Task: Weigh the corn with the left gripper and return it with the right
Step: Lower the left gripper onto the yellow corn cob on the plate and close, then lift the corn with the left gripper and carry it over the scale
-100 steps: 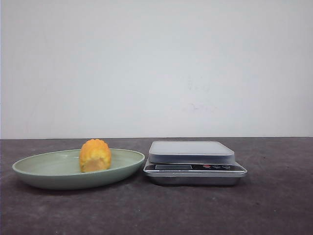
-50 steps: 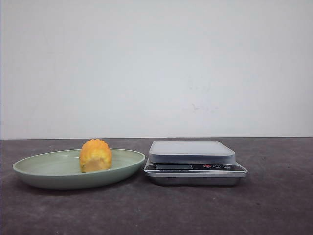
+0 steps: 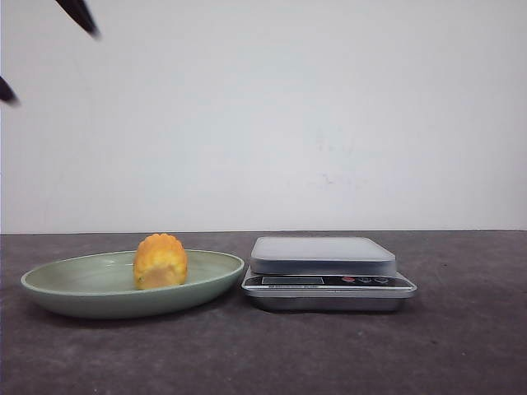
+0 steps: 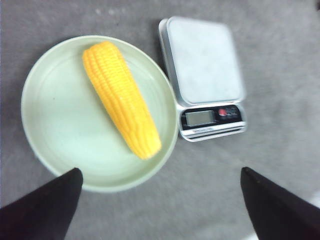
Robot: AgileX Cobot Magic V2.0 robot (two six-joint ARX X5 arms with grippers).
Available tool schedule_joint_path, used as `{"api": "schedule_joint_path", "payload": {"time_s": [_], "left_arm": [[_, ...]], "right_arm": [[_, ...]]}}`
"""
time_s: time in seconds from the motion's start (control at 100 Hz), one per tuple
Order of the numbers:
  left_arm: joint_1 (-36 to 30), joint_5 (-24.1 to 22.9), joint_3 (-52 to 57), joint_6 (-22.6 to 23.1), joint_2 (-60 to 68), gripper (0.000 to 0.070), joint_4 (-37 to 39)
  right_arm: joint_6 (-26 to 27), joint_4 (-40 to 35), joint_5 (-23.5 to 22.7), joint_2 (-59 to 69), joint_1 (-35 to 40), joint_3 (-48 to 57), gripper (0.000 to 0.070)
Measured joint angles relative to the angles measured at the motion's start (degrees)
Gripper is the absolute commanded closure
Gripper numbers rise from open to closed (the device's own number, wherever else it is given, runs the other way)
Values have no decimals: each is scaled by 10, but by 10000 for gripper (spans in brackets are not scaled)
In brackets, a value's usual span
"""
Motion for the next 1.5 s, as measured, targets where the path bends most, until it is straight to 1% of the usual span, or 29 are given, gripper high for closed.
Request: {"api": "schedule_joint_path", "payload": {"time_s": [0.1,0.26,0.48,0.53,0.56,0.58,0.62,0.7,0.71,0.74,0.85,0.94,1.04,1.19,1.31,1.42,1.5], "left_arm": [[-16,-8,0,-15,76,104,34],[-42,-11,0,-55,182,104,73],[-73,-22,0,-68,281,108,87],[-76,-22,0,-69,294,126,90],[-77,-22,0,-69,300,176,91],[-78,-22,2,-69,301,230,91],[-78,-22,2,-69,302,369,96],[-78,-23,2,-68,310,686,96],[-78,-23,2,-68,310,700,96],[-78,-23,2,-67,313,688,96],[-78,-20,3,-63,314,689,96],[-78,-17,15,-55,314,689,77],[-78,0,42,-39,311,689,56],[-85,4,100,-21,269,689,41],[-91,7,167,-18,236,689,62],[-99,7,226,-15,231,689,89],[-107,7,248,-14,231,689,125]], "right_arm": [[0,-16,0,0,0,0,0],[0,-44,0,0,0,0,0],[0,-84,0,0,0,0,0],[0,-92,0,0,0,0,0],[-1,-95,0,0,0,0,0],[-1,-97,0,0,0,0,0],[-1,-100,0,0,0,0,0],[-1,-104,0,0,0,0,0],[-1,-104,0,0,0,0,0],[-1,-105,0,0,0,0,0],[-2,-106,0,0,0,0,0],[-2,-106,0,0,0,0,0],[-2,-106,0,0,0,0,0],[-2,-106,0,0,0,0,0],[-2,-106,0,0,0,0,0],[-2,-106,0,0,0,0,0],[-2,-106,0,0,0,0,0]]}}
